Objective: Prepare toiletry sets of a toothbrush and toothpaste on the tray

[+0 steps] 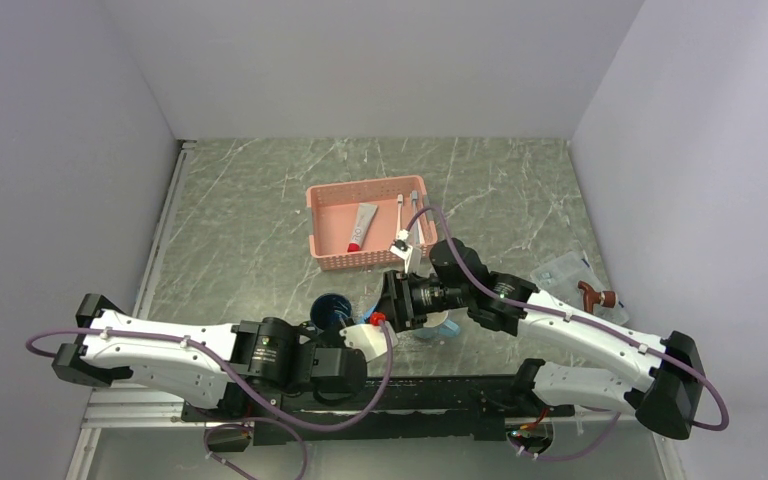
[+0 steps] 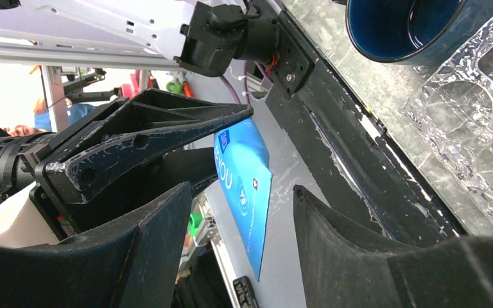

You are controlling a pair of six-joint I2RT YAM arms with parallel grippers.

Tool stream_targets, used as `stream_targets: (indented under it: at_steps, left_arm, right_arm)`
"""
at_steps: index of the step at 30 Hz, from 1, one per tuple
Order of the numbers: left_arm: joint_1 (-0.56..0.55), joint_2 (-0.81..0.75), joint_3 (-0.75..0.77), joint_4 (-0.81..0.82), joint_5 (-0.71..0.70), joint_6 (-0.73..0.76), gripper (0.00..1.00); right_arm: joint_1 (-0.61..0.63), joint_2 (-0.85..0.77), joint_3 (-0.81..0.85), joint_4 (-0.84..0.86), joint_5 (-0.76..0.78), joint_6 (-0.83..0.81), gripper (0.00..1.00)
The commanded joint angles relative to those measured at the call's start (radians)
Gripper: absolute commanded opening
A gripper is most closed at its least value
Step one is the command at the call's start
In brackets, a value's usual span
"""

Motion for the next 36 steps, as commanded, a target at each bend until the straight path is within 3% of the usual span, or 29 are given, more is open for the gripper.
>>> stream_targets:
  at_steps: [1,24,31,36]
  left_arm:
    - [-0.018,-0.006,0.053,0.010,-0.038,-0.009,0.00]
    - [-0.037,-0.018,0.034,0.017,-0.010,-0.022,0.00]
    - [-0.038,-0.030,0.024,0.034,-0.001,-0.013,0.00]
    - [-0.039,-0.047,0.009,0.052,-0.012,-0.011,0.00]
  right_arm:
    - [-0.003,-0.027,0.001,0.055,-0.003,0.010,0.60]
    - [-0.011,-0.068,0.005,0.058,0.065,-0.005,0.33]
    - [-0.012,-0.070,-0.005,0.074,0.055,0.000,0.19]
    - [-0.012,-0.066,-0.009,0.085,0.039,0.002,0.00]
